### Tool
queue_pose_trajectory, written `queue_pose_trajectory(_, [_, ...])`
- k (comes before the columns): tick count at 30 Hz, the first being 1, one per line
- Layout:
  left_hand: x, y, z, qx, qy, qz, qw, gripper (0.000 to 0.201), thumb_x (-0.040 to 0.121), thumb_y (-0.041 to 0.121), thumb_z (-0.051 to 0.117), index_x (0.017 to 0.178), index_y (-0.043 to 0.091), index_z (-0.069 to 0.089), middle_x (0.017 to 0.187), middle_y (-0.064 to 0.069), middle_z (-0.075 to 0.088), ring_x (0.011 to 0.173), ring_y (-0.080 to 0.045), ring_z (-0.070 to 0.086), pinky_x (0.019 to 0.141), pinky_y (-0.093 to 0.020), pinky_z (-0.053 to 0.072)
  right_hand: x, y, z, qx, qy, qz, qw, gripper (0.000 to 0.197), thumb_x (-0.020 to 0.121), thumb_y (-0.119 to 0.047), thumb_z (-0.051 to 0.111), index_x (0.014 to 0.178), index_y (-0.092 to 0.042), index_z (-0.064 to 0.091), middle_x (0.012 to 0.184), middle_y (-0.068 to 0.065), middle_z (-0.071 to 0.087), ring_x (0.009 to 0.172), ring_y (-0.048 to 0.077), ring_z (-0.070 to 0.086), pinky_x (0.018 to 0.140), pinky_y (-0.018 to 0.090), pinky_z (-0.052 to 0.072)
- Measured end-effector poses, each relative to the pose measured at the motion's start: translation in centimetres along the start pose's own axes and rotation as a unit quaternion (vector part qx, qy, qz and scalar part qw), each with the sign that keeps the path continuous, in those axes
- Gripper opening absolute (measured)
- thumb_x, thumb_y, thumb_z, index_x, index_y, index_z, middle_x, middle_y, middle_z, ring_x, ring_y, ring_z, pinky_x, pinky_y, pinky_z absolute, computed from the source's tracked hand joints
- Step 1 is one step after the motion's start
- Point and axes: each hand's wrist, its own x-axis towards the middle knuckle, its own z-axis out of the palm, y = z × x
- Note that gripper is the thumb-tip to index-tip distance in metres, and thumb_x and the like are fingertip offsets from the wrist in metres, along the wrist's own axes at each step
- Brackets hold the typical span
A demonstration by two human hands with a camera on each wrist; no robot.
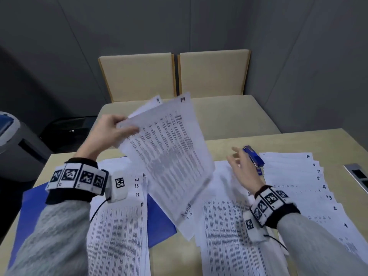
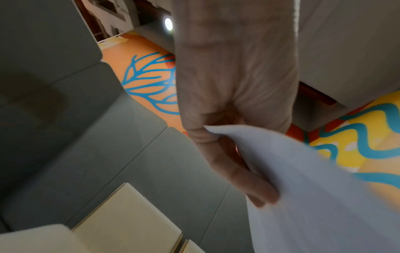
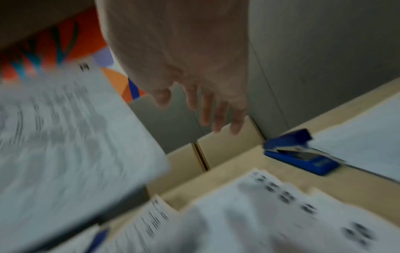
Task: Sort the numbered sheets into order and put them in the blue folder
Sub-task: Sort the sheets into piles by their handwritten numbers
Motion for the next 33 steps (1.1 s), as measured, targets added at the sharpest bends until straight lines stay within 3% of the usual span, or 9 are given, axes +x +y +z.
queue_pose_trajectory(2, [-0.2,-0.8,0.9,-0.031,-0.078,-0.042,0.996,0.013,0.077,0.029,0.077,0.075,0.016,0.074,0.061,0.004,0.069,0.053,-0.010,0.058,0.055,-0.026,0.044,-0.2,-2.3,-0.1,0.126,-0.079,0.011,0.989,0.042,0.095,-0.045,0.046,0.132,-0.025,0.044,0.122,-0.006,0.052,0.114,0.014,0.052,0.090,0.028,0.039])
queue_pose_trajectory(5, [-1.0,-3.1,3.4,-0.033,-0.168,-0.075,0.982,0.017,0.076,0.033,0.076,0.081,0.016,0.075,0.065,0.005,0.069,0.051,-0.008,0.056,0.047,-0.019,0.040,-1.1,-2.7,0.6,0.128,-0.165,0.030,0.977,0.043,0.087,-0.045,0.059,0.125,-0.028,0.048,0.112,-0.005,0.059,0.103,0.014,0.058,0.084,0.027,0.044])
queue_pose_trajectory(9, [-2.8,-6.0,7.2,-0.043,-0.247,-0.124,0.960,0.018,0.082,0.026,0.073,0.081,0.008,0.071,0.062,0.004,0.064,0.053,-0.009,0.058,0.046,-0.018,0.040,-2.6,0.4,2.1,0.154,-0.212,0.088,0.961,0.009,0.089,-0.017,0.063,0.090,-0.017,0.055,0.078,-0.002,0.058,0.069,0.014,0.053,0.063,0.024,0.043])
queue_pose_trajectory(12, [-4.2,-8.6,10.5,-0.024,-0.286,-0.162,0.944,0.031,0.082,0.030,0.073,0.067,0.008,0.059,0.053,0.000,0.049,0.047,-0.017,0.045,0.044,-0.020,0.035,-3.5,2.9,2.7,0.090,-0.202,0.129,0.967,0.025,0.089,-0.007,0.058,0.071,-0.017,0.044,0.066,-0.002,0.043,0.053,0.012,0.038,0.051,0.021,0.031])
queue_pose_trajectory(16, [-5.1,-10.6,14.4,0.076,-0.268,-0.127,0.952,0.014,0.085,0.015,0.060,0.081,0.017,0.073,0.086,0.004,0.070,0.085,-0.015,0.063,0.075,-0.023,0.047,-4.2,6.7,2.9,-0.018,-0.185,0.203,0.962,0.029,0.085,0.000,0.052,0.066,-0.016,0.037,0.067,0.000,0.039,0.058,0.014,0.036,0.057,0.025,0.030])
queue_pose_trajectory(20, [-5.3,-10.8,16.7,0.180,-0.224,-0.062,0.956,0.042,0.079,0.000,0.041,0.091,0.029,0.069,0.124,0.008,0.056,0.119,-0.017,0.047,0.104,-0.041,0.035,-4.2,9.0,2.1,0.012,-0.156,0.268,0.951,0.025,0.084,0.008,0.046,0.068,-0.010,0.042,0.068,0.006,0.045,0.061,0.018,0.043,0.059,0.029,0.036])
queue_pose_trajectory(25, [-3.1,-12.8,15.7,0.247,-0.054,-0.082,0.964,0.039,0.086,0.004,0.046,0.117,0.026,0.056,0.135,-0.002,0.044,0.124,-0.024,0.040,0.107,-0.045,0.025,-3.3,11.0,1.6,0.055,-0.121,0.314,0.940,0.026,0.086,0.014,0.040,0.103,0.005,0.057,0.105,0.023,0.064,0.099,0.037,0.062,0.087,0.046,0.050])
queue_pose_trajectory(29, [-0.6,-14.7,13.0,0.307,-0.060,-0.122,0.942,0.048,0.088,0.004,0.043,0.134,0.019,0.041,0.138,-0.007,0.040,0.121,-0.030,0.041,0.099,-0.045,0.035,-2.4,11.8,2.0,0.060,-0.108,0.330,0.936,0.034,0.086,0.010,0.042,0.119,0.007,0.052,0.124,0.023,0.057,0.111,0.036,0.057,0.088,0.041,0.047])
queue_pose_trajectory(33, [0.9,-16.1,13.0,0.363,-0.139,-0.115,0.914,0.044,0.096,0.015,0.038,0.139,0.023,0.035,0.143,-0.004,0.037,0.128,-0.028,0.036,0.106,-0.051,0.028,-2.6,10.0,2.2,0.091,-0.099,0.349,0.928,0.028,0.088,0.012,0.041,0.113,0.008,0.054,0.120,0.024,0.059,0.114,0.039,0.055,0.093,0.043,0.045])
